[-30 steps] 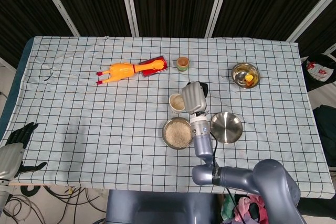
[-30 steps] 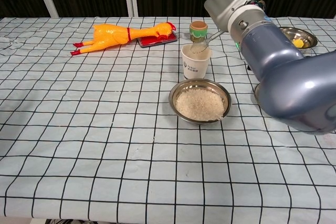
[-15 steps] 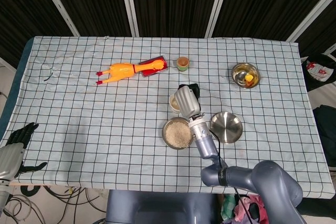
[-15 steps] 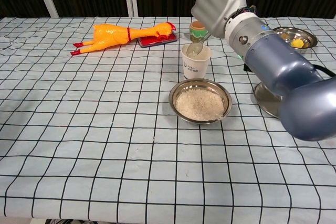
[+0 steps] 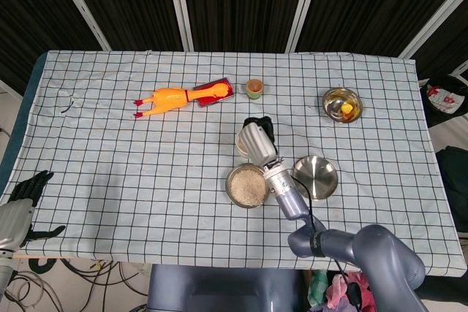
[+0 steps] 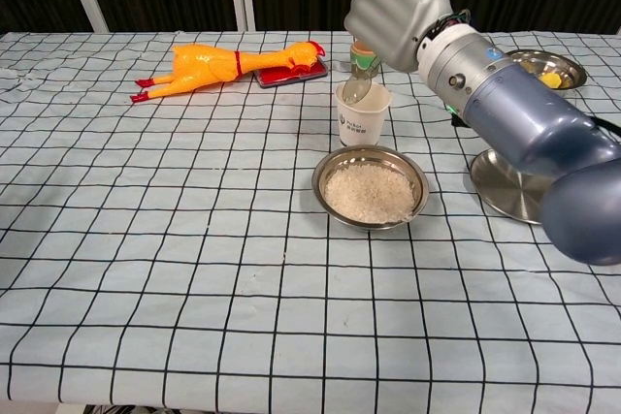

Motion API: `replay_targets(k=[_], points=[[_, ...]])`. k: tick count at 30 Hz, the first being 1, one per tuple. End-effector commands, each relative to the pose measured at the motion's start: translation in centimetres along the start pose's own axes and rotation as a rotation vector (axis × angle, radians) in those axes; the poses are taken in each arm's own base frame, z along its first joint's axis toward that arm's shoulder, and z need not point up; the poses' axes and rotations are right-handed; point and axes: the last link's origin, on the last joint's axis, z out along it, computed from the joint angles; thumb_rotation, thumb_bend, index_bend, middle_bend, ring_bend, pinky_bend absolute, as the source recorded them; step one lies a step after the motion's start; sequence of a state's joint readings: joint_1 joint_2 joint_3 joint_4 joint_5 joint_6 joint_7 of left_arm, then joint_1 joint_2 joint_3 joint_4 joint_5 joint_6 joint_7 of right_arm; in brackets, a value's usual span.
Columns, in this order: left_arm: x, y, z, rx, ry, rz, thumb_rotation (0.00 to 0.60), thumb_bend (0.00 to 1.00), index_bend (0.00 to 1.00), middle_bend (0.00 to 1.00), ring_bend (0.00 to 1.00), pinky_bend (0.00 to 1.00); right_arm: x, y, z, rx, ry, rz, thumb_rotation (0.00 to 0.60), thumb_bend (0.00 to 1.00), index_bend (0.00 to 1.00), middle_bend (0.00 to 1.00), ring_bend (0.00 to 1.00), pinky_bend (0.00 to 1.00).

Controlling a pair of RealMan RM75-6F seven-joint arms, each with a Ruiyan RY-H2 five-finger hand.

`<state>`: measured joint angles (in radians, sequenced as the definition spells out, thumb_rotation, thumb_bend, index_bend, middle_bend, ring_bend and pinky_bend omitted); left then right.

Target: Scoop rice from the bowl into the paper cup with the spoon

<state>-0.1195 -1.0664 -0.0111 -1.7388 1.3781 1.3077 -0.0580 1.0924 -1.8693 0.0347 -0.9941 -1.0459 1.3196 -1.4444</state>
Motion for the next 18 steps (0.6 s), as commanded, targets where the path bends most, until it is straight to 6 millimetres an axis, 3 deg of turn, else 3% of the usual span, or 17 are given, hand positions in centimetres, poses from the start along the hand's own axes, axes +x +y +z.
replay_targets(k=[1, 18], points=[[0.0, -0.01, 0.0, -0.001, 0.003, 0.004, 0.6, 0.03, 0.0, 0.0, 0.0, 0.0, -0.03, 0.03, -0.04, 0.006, 0.018, -0.002, 0.6, 0.64, 0.7, 1.0, 1.0, 1.0], [0.07, -0.13, 0.22, 0.004, 0.016, 0.011, 0.6, 0.03, 0.0, 0.0, 0.0, 0.0, -0.48, 0.61, -0.24, -0.003, 0.02, 0.007, 0.6, 0.64, 0.7, 1.0, 1.0, 1.0]])
